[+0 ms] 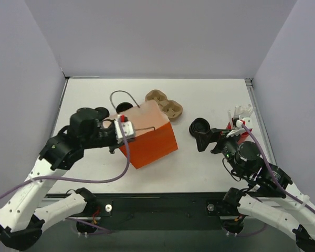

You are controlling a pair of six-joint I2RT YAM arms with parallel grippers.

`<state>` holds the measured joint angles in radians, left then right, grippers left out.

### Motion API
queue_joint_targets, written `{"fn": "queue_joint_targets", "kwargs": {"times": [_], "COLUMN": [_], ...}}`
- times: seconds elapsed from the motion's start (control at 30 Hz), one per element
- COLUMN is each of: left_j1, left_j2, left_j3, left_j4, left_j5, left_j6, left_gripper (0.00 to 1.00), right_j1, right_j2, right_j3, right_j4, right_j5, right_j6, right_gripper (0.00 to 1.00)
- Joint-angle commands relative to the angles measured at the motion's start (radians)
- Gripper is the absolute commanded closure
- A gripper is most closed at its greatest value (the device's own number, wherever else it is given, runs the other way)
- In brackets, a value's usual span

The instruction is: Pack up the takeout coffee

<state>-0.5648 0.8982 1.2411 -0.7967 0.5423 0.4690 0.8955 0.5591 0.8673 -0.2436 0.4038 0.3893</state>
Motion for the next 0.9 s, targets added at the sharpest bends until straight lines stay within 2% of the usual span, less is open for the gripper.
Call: {"fn": "queue_joint_targets", "kwargs": {"times": [0.0, 0.23, 0.33, 0.47, 0.6, 0.73, 0.87], "left_j1": [-0.202, -0.253, -0.253, -0.254, -0.253, -0.254, -0.254], "left_j2": [0.062, 0.113, 0.117, 0.082, 0.024, -0.037, -0.064], "left_j3": [0.008, -0.06, -0.071, -0.115, -0.158, -0.158, -0.126], "left_j4": [0.031, 0.1, 0.111, 0.137, 0.22, 0.312, 0.372], "left_j5": [-0.246, -0.266, -0.281, -0.3, -0.384, -0.47, -0.535], "left_j6": [0.077, 0.118, 0.132, 0.132, 0.097, 0.017, -0.142], "left_gripper": [1.0, 0.98, 0.84, 0.55, 0.43, 0.4, 0.37], "right_j1": [-0.004, -0.004, -0.004, -0.004, -0.004, -0.004, -0.007], "right_j2": [0.022, -0.004, -0.013, -0.018, -0.007, 0.048, 0.189], "right_j3": [0.024, 0.013, 0.013, 0.018, 0.03, 0.062, 0.142], "right_j4": [0.0, -0.005, -0.006, -0.008, -0.006, 0.001, 0.004], "right_j5": [0.052, 0.082, 0.09, 0.102, 0.118, 0.11, 0.086], "right_j6": [0.003, 0.013, 0.011, 0.008, 0.006, -0.009, -0.041], "right_gripper": [0.01, 0.0, 0.01, 0.0, 0.0, 0.0, 0.0]}}
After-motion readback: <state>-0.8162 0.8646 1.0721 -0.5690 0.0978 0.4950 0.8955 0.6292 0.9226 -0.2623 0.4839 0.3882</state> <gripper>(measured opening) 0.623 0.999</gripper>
